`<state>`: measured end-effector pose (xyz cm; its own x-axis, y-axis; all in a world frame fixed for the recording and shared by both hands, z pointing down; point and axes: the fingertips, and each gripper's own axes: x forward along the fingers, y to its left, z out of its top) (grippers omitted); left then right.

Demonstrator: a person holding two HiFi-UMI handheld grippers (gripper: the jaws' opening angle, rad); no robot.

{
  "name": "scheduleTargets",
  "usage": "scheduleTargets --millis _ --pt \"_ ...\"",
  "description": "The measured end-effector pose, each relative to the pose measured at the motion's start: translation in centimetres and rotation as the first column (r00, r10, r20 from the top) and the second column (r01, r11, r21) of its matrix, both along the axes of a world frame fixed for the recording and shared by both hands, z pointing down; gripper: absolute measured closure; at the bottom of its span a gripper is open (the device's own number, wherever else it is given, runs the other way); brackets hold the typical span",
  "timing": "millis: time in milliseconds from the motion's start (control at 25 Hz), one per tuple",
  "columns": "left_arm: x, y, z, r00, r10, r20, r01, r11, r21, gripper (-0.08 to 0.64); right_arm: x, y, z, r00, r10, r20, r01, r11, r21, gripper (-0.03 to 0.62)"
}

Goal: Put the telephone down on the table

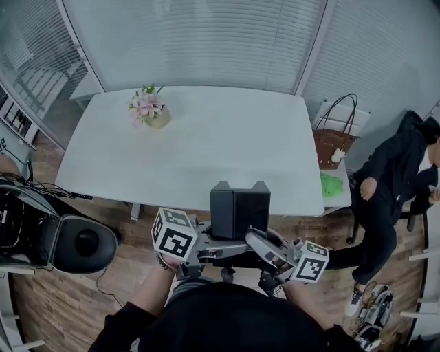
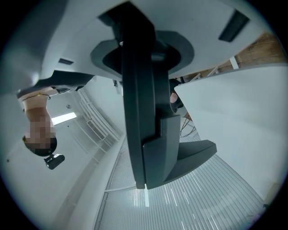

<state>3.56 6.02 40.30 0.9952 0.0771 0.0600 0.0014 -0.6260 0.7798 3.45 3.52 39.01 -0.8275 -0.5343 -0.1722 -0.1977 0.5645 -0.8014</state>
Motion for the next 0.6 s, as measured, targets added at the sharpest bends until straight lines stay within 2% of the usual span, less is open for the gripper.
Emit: scheduleTargets --millis 600 --pt "-0.1 -9.8 -0.2 0.999 0.038 -0.007 -0.038 0.999 0.016 0.382 -0.1 -9.8 -0.3 0.999 0.039 -0.007 -0.039 0.999 0.013 0.431"
